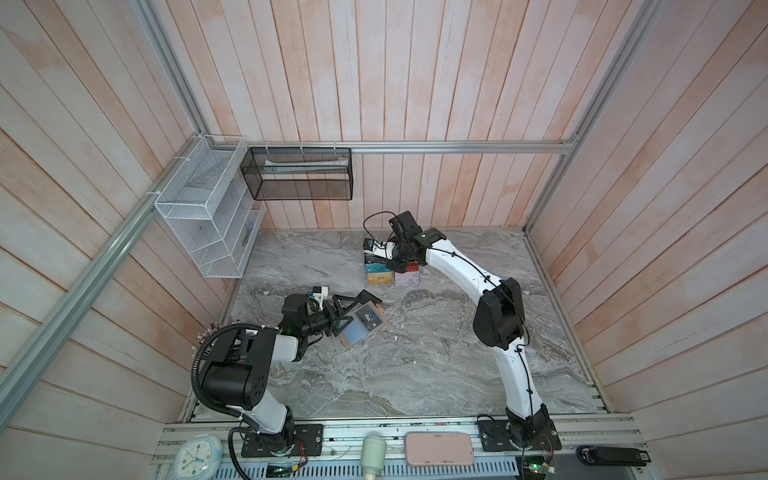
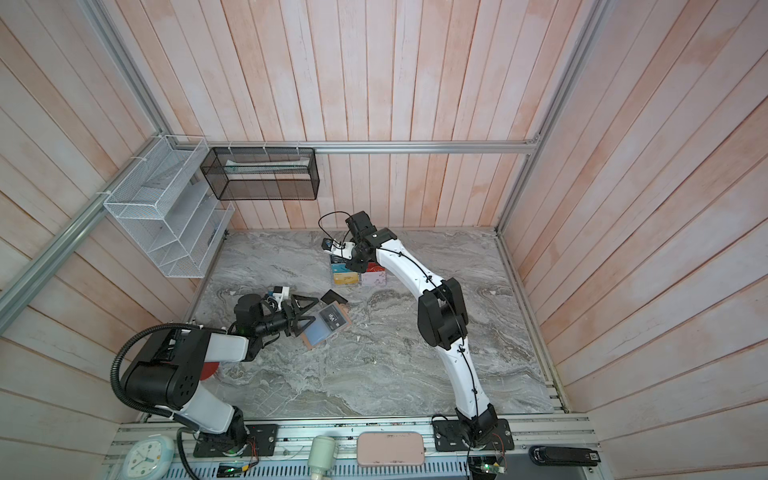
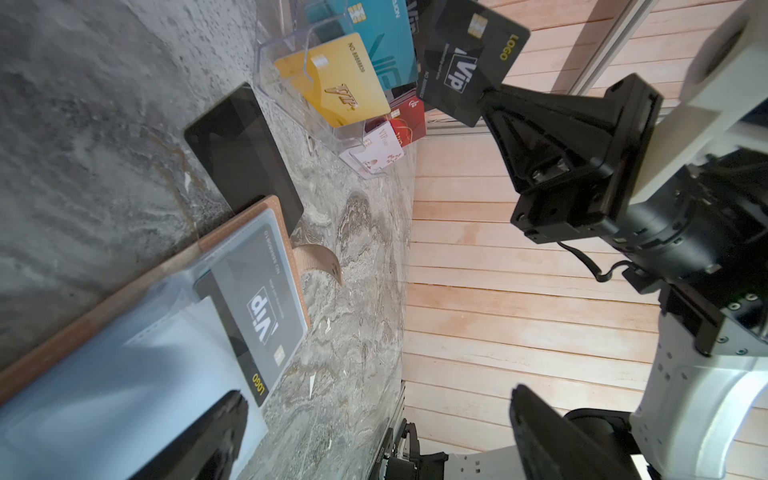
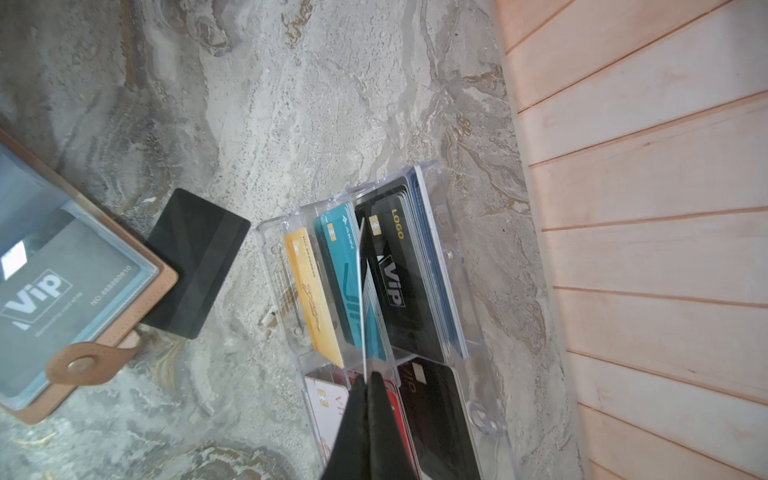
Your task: Take the credit cards out of the card holder
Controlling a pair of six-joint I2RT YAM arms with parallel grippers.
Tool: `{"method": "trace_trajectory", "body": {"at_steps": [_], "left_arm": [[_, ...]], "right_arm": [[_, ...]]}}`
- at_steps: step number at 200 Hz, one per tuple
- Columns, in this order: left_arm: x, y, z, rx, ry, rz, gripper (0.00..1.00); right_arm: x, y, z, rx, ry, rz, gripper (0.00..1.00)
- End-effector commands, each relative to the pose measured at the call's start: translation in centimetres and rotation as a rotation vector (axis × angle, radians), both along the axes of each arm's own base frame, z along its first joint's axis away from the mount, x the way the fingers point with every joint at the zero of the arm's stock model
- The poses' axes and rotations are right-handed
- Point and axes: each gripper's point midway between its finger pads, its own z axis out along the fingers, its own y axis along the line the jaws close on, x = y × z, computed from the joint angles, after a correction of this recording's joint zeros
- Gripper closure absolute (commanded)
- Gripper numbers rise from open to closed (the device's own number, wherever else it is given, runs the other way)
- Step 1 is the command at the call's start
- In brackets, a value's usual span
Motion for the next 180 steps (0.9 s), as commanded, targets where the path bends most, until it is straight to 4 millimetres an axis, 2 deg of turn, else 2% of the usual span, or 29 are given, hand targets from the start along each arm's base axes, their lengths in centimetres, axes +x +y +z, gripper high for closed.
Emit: {"method": "trace_trajectory", "body": {"at_steps": [1,18,108,180], "left_arm": [[0.6,-0.3,0.8,-0.012,-0.049,-0.013,0.00],[0.6,-0.3,0.7,-0.012,-0.045,-0.017,0.00],[0.8,-0.4,0.1,-0.010,-0.035,-0.019,0.00],[1.1,-0.3,0.0,-0.012,-0.034,-0.019,0.00]], "right_arm": [[1.0,0.5,-0.2,-0.028,-0.050,0.032,1.00],[1.3,0.9,-0.3,-0.041,-0.071,0.046,1.00],[1.6,2.0,2.5,-0.022,-0.146,0.082,1.00],[2.8,2.7,1.3,-0.042,-0.161,0.108,1.00]]}}
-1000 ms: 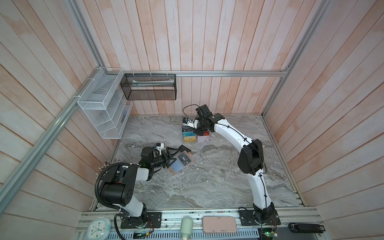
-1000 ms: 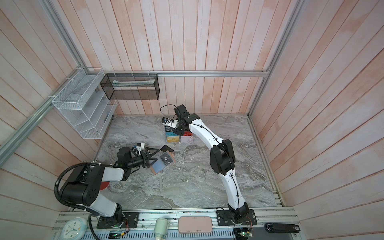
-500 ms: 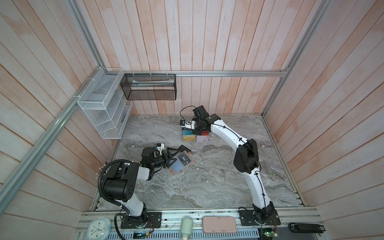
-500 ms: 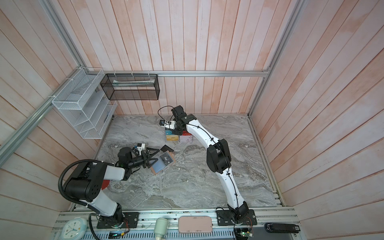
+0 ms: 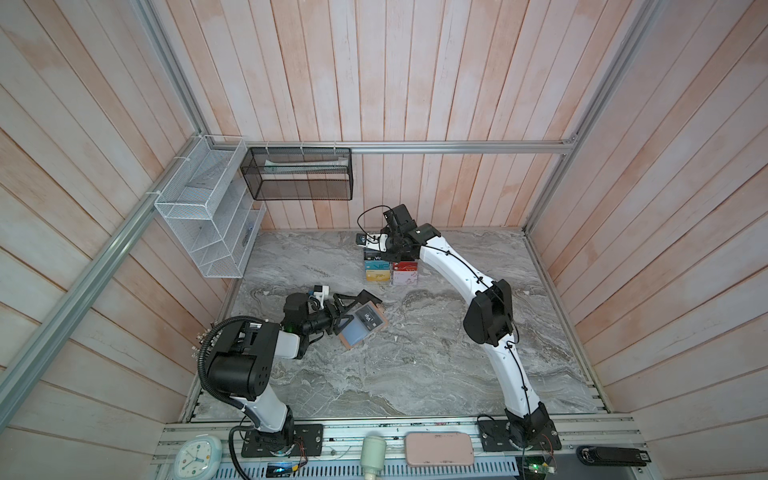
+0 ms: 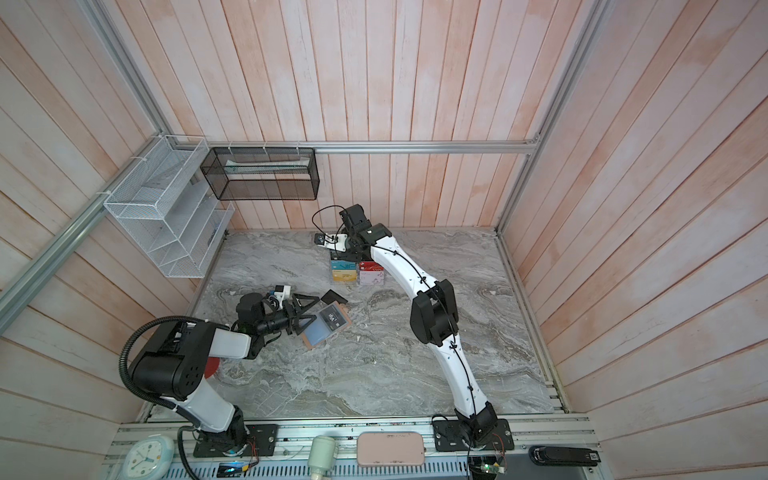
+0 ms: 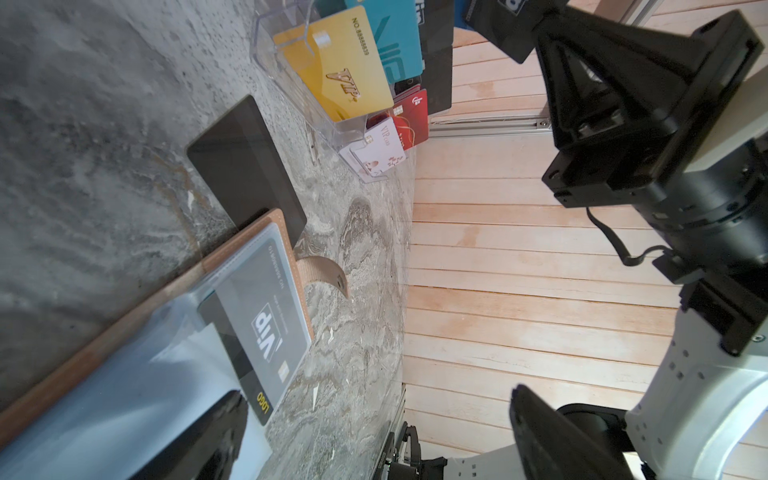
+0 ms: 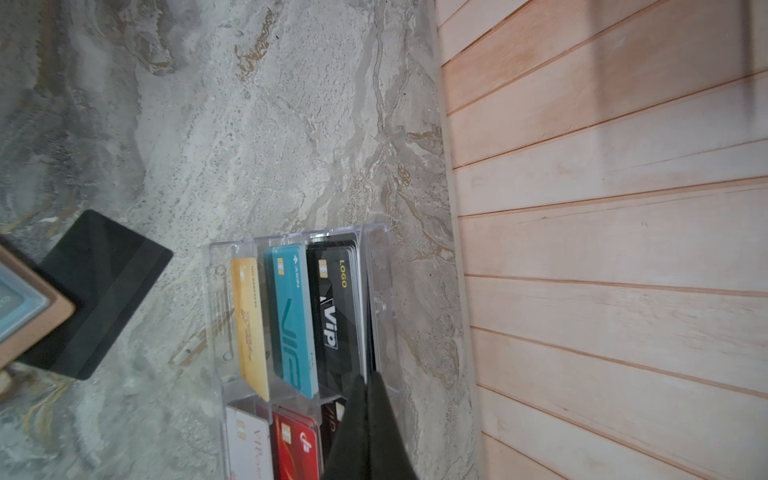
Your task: Take the credit cards out of the card holder
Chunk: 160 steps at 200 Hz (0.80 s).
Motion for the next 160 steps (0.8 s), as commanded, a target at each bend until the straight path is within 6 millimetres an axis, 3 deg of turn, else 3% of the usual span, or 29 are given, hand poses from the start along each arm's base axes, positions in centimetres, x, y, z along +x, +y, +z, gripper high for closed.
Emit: {"method": "trace_trajectory", "body": {"at_steps": [1,50,110,160], "left_arm": [[0.4,-0.1,0.4,-0.007,-0.031,-0.016,0.00],[0.4,0.0,0.0,-0.012,-0.023,-0.015,0.00],[0.0,0.1,0.1,-0.013,-0.026,-0.012,0.00],[-0.1,0.0,0.2,-0.011,-0.028,-0.013,0.00]], "right_arm": [[-0.2,0.3,-1.6,-0.029,0.026,0.014,1.00],[-0.8,0.4,-1.8,-0.020,0.049,0.019,1.00],[-1.6,0.9,1.5,0.026,0.010,0.025,1.00],[-3.0,1.1,1.6,0.028,0.029,0.028,1.00]]}}
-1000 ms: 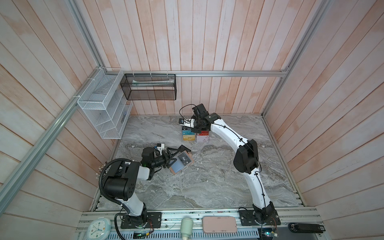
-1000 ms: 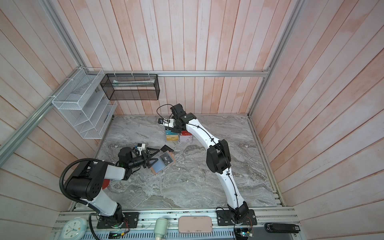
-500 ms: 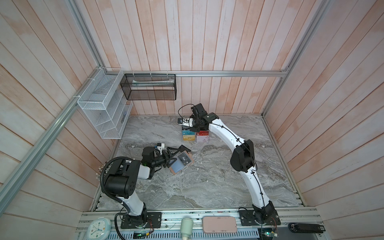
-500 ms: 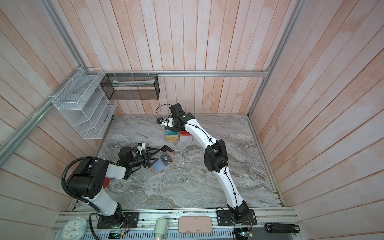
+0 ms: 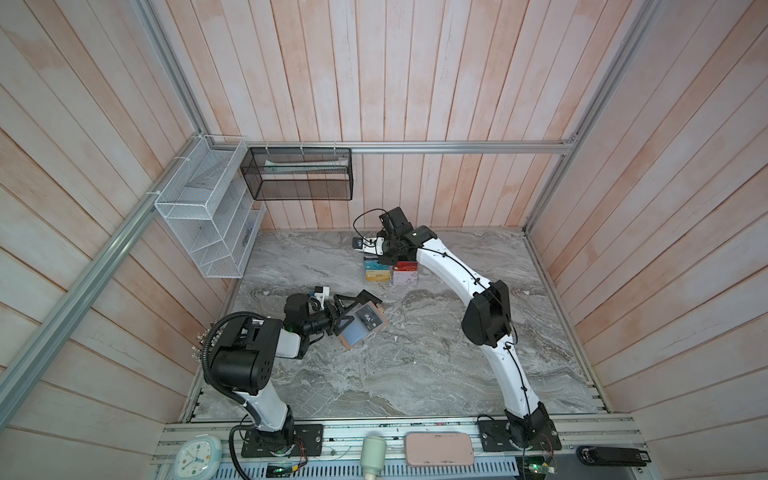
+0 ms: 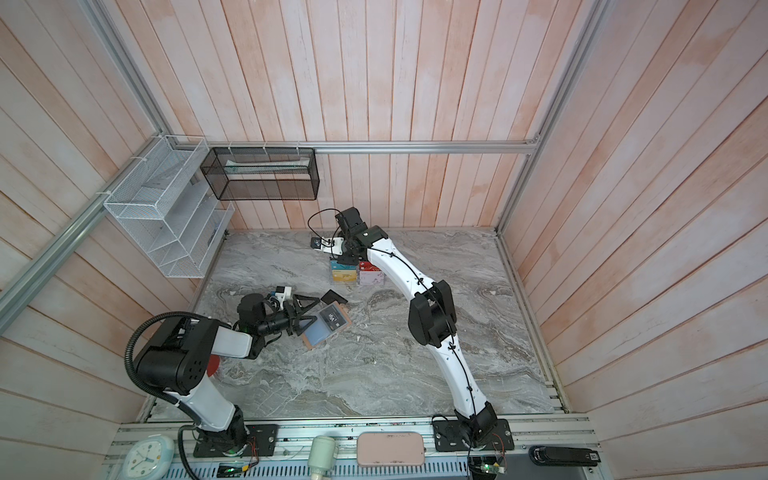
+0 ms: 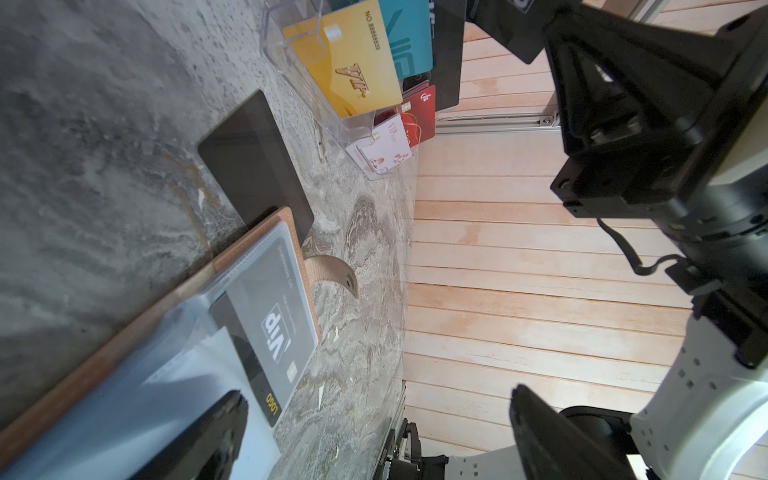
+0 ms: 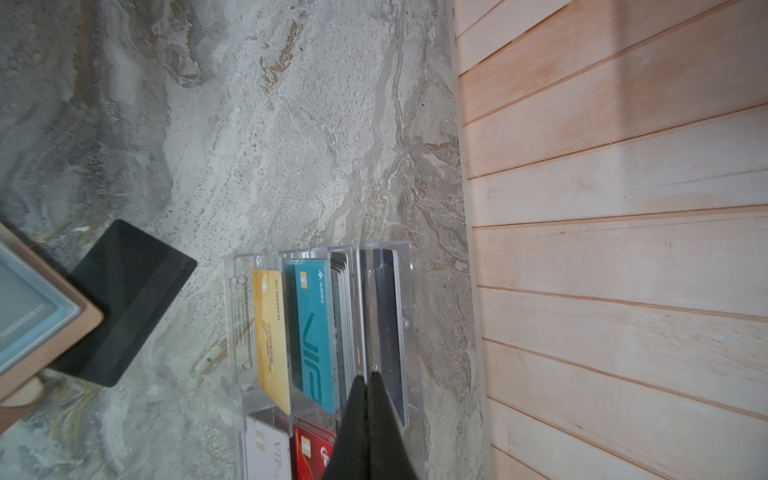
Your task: Take the credit cards out of the card holder
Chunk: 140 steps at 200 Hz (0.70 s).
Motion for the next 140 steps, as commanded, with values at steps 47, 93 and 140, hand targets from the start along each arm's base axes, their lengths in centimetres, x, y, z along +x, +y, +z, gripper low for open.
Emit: {"method": "trace_trajectory", "body": {"at_steps": [47,93,140], "left_arm": [[-0.2,0.0,0.4,-0.001,-0.028,-0.005,0.00],[-0.1,-0.1,0.3,-0.002,-0.025,-0.008,0.00],[-0.2,-0.3,0.2,-0.003,-0.024,-0.012,0.00]], "right_arm": [[-2.1,0.1,1.2,0.024,0.025,-0.004,1.00],[-3.1,0.4,1.3,0.032,0.032,0.003,1.00],[-3.4,0.6,1.8,0.045,0.029,0.003,1.00]]}}
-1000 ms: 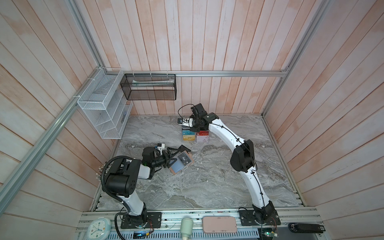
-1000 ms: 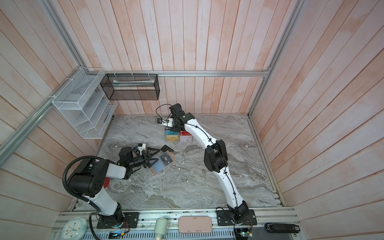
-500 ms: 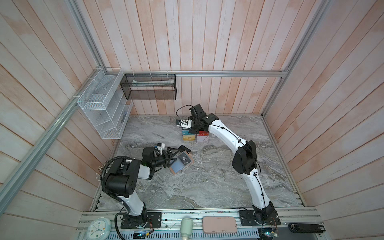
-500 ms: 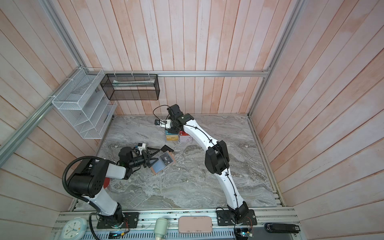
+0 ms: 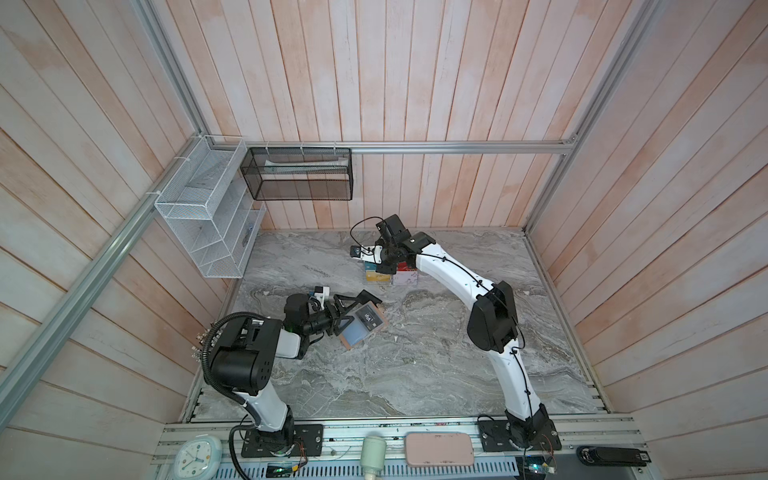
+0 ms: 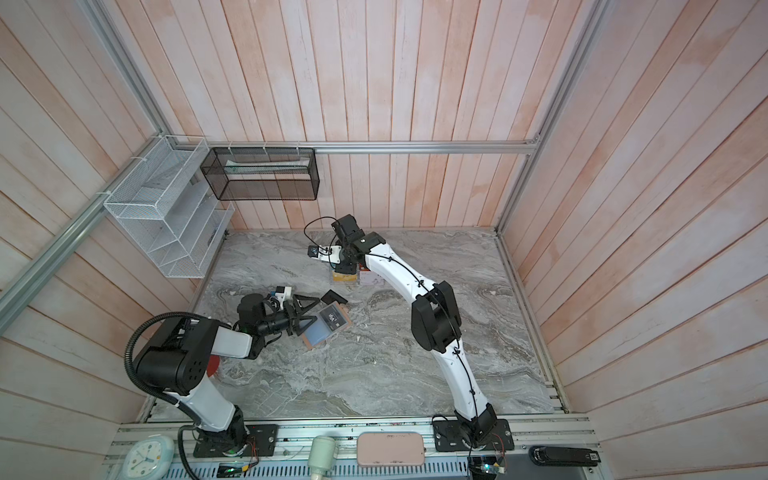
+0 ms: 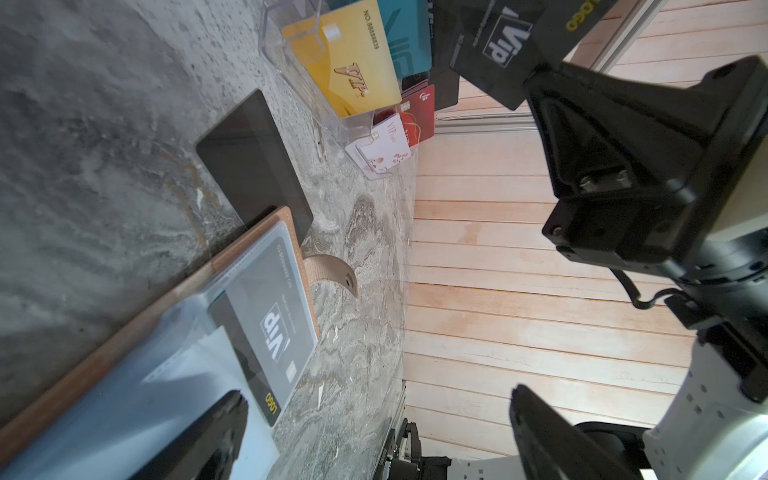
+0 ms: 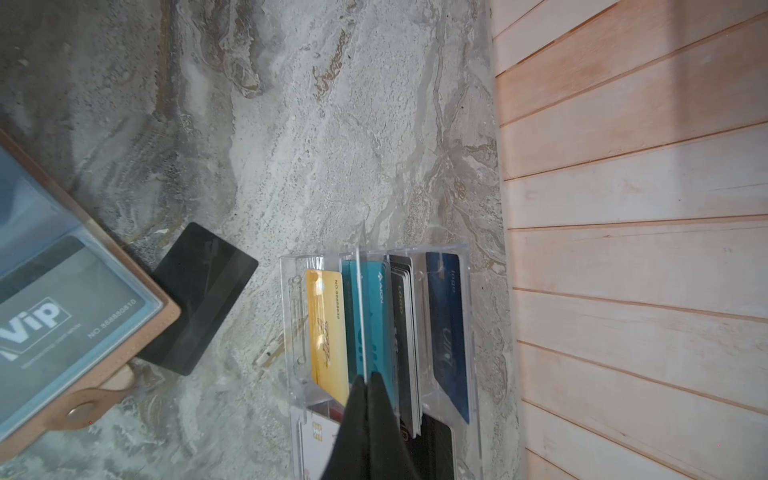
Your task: Take the credit cards out of the card holder
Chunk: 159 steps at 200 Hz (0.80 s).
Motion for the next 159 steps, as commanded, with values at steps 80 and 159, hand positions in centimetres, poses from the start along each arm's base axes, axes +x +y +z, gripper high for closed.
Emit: {"method": "trace_trajectory", "body": {"at_steps": [80,159], "left_arm": [[-0.2,-0.2,0.0,-0.004,-0.019,-0.010,0.00],[-0.1,-0.2,-0.5,-0.009,-0.013,-0.009,0.00]], "right_arm": [[1.4,-0.1,0.9,0.028,-0.016,-0.023,1.00],[1.7,-0.6,0.3,0.019,-0.002,-0.030,1.00]]}}
